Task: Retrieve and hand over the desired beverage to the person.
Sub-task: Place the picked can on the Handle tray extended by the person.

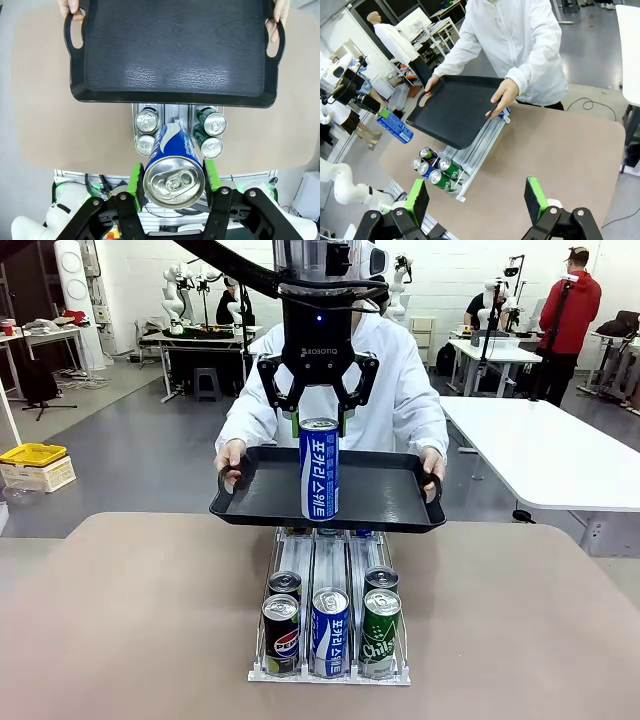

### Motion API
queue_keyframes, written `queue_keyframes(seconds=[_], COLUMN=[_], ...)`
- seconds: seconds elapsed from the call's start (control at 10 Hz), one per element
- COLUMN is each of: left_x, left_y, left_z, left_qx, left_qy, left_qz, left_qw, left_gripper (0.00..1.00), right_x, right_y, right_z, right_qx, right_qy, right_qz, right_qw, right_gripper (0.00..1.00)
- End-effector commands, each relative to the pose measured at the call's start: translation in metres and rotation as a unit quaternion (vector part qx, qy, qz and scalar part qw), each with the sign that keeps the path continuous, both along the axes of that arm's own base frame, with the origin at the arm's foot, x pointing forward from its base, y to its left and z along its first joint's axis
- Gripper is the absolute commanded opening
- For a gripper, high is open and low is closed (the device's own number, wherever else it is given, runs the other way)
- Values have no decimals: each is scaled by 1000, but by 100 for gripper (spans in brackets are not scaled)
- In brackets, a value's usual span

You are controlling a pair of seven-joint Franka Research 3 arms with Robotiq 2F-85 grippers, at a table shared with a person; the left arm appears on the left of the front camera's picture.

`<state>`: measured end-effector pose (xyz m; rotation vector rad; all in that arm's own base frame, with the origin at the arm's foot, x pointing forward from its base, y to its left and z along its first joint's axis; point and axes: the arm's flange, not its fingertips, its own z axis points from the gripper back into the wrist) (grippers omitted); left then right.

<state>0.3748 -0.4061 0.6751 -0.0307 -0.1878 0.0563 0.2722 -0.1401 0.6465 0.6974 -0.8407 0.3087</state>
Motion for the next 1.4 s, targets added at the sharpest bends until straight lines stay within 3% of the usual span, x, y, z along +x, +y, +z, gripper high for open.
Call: queue_keyframes(seconds=[0.0, 0.2, 0.3, 0.5, 0.6, 0.9, 1.3], left_x=[-3, -3, 0, 36, 54, 112, 142], left_y=[3, 3, 0, 4, 6, 28, 54], left_z=[2, 2, 0, 27, 31, 12, -16], left_qx=[0, 0, 0, 15, 12, 18, 3], left_qy=[-3, -3, 0, -45, -47, -42, -31], left_qz=[2, 2, 0, 30, 40, 87, 112], left_qw=[1000, 1000, 1000, 998, 998, 995, 993], left_gripper=[1, 1, 58, 58, 58, 58, 58], right_x=[2, 2, 2, 2, 2, 2, 2], right_y=[0, 0, 0, 0, 0, 0, 0], right_z=[1, 1, 1, 1, 1, 1, 1], right_qx=[11, 11, 11, 11, 11, 11, 11], right_qy=[-8, -8, -8, -8, -8, -8, -8], right_qz=[9, 9, 9, 9, 9, 9, 9], right_qw=[1000, 1000, 1000, 1000, 1000, 1000, 1000], right_gripper=[100, 100, 100, 100, 100, 100, 100])
